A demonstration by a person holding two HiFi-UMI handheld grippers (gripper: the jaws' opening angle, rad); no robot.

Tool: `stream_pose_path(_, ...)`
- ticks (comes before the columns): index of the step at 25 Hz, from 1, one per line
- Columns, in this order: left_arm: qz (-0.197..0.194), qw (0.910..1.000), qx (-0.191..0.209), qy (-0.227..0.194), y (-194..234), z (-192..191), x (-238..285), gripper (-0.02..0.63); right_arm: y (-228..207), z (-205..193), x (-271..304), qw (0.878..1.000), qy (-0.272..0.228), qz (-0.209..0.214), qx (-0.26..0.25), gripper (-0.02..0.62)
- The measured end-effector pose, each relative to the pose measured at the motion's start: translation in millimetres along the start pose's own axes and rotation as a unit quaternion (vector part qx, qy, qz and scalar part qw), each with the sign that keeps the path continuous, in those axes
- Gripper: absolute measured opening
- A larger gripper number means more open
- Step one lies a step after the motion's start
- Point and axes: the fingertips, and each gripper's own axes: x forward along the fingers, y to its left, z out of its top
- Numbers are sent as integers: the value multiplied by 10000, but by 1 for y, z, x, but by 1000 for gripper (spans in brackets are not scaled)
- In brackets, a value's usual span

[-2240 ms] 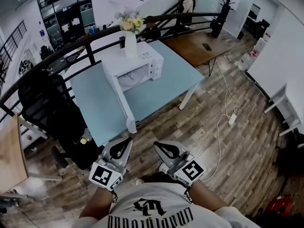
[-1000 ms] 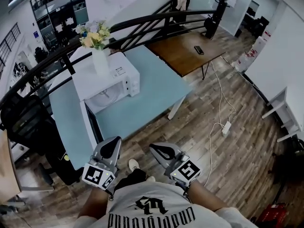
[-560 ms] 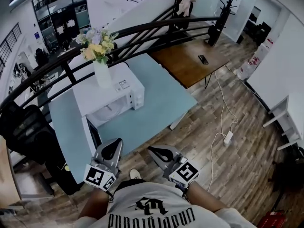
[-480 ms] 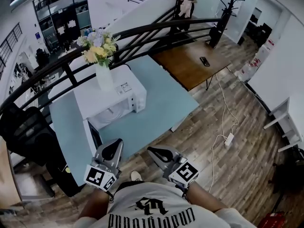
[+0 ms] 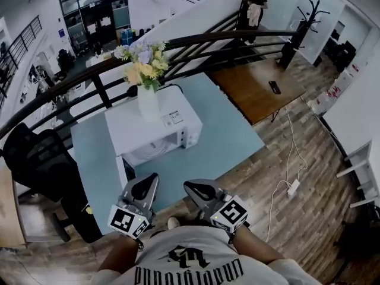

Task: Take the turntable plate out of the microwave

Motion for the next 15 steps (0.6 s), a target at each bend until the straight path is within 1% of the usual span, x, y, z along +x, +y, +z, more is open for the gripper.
stream_pose_path(7, 642, 9979, 40, 65, 26, -5, 12, 51, -29, -1, 31, 9978, -50, 664, 34, 3)
stream_pose_path(13, 1317, 9912, 23, 138, 39, -8, 28, 51, -62, 5, 49, 9918, -21, 1279, 32, 3)
stream_pose_path(15, 1526, 9882, -91, 103, 43, -9, 36, 51, -75, 6, 51, 9895, -24, 1445, 64, 3)
